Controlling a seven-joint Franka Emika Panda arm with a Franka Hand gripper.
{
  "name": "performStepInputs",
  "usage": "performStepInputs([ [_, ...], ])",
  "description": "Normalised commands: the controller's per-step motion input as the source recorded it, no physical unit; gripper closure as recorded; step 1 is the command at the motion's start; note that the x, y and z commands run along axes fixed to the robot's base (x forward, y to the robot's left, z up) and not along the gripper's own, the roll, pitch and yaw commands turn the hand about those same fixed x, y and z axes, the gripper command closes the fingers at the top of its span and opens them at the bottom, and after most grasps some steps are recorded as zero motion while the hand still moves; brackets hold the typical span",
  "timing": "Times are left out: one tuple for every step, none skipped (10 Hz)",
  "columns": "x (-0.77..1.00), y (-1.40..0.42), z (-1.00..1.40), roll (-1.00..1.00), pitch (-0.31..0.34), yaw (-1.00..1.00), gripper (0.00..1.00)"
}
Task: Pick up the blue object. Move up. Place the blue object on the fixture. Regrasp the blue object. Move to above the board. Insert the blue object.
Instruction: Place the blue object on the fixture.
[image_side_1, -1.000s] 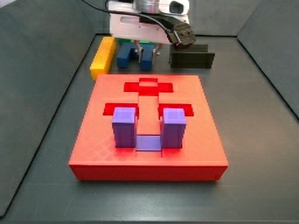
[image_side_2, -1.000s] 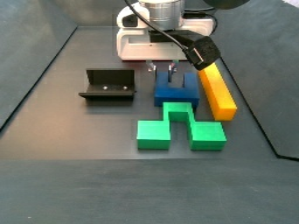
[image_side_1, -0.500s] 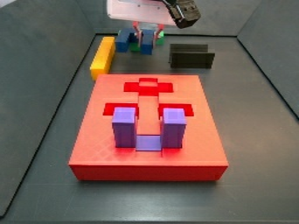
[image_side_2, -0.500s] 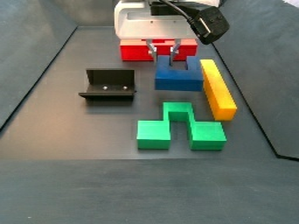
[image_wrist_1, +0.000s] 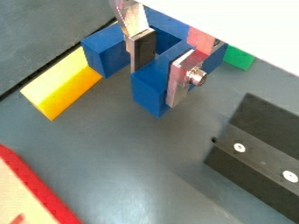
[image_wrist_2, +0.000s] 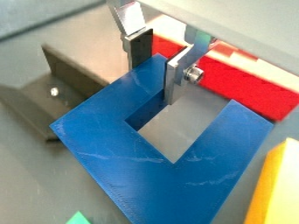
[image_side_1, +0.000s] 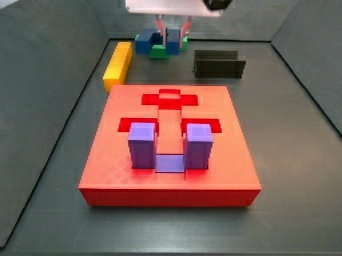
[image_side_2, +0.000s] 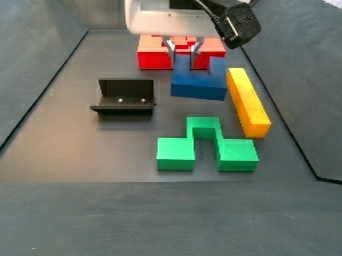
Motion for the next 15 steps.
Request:
performStepInputs([
  [0.21, 0.01, 0.29, -0.81, -0.280, -0.05, 1.00],
  [0.26, 0.00, 0.30, -0.78, -0.246, -0.04, 1.00],
  [0.28, 0.00, 0.34, -0.76, -0.203, -0.03, 1.00],
  [0.33, 0.00, 0.34, -0.73, -0.160, -0.03, 1.00],
  [0.47, 0.01, 0.26, -0.60, -0.023, 0.00, 1.00],
  [0.62, 0.09, 0.17, -0.52, 0.020, 0.00, 1.00],
  [0.63, 0.08, 0.19, -0.52, 0.037, 0.00, 1.00],
  [0.62, 0.06, 0.19, -0.51, 0.034, 0.00, 1.00],
  [0.64, 0.03, 0.18, -0.49, 0.043, 0.00, 1.00],
  [0.63, 0.03, 0.18, -0.48, 0.043, 0.00, 1.00],
  [0.62, 0.01, 0.17, -0.48, 0.040, 0.00, 1.00],
  [0.61, 0.00, 0.15, -0.45, 0.040, 0.00, 1.00],
  [0.61, 0.00, 0.12, -0.41, 0.040, 0.00, 1.00],
  [0.59, 0.00, 0.11, -0.37, 0.040, 0.00, 1.00],
  [0.58, 0.00, 0.09, -0.31, 0.046, 0.00, 1.00],
])
